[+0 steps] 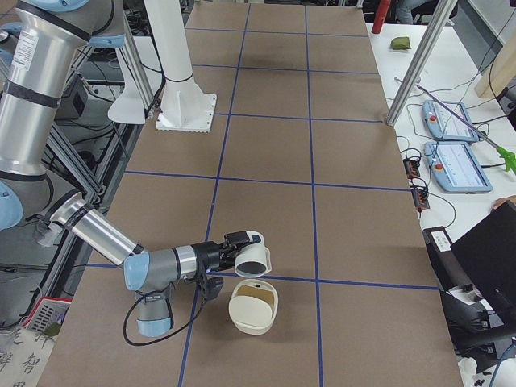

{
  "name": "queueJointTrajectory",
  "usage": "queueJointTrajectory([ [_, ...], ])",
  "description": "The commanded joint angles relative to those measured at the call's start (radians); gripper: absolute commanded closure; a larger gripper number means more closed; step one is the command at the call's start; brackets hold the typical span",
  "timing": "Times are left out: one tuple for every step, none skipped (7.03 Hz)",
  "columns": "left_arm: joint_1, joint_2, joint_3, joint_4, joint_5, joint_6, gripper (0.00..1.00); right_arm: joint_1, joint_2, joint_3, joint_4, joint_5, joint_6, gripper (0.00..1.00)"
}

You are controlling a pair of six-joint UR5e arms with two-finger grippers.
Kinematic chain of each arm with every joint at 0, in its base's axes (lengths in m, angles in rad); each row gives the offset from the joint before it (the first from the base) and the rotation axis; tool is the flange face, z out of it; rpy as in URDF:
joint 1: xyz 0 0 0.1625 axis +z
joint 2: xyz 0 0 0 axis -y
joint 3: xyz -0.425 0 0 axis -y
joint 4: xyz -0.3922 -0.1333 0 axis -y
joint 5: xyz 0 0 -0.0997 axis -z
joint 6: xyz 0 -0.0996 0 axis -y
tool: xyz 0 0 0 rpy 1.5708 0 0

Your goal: Left arm hands cup to right arm to dump lemon

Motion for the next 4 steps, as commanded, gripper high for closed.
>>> queueJointTrajectory([
  [0.002,-0.006,0.000,0.002,0.000,-0.002,0.00,0.005,0.004,-0.007,0.023,-0.029,0.105,1.00],
  [0.002,-0.009,0.000,0.000,0.000,-0.002,0.00,0.005,0.006,-0.010,0.032,-0.050,0.155,1.00],
  [0.002,-0.013,0.000,0.002,0.000,-0.003,0.00,0.005,0.010,-0.035,0.035,-0.070,0.183,1.00],
  [0.002,-0.020,-0.002,0.002,0.000,-0.009,0.00,0.007,0.012,-0.038,0.035,-0.083,0.203,1.00],
])
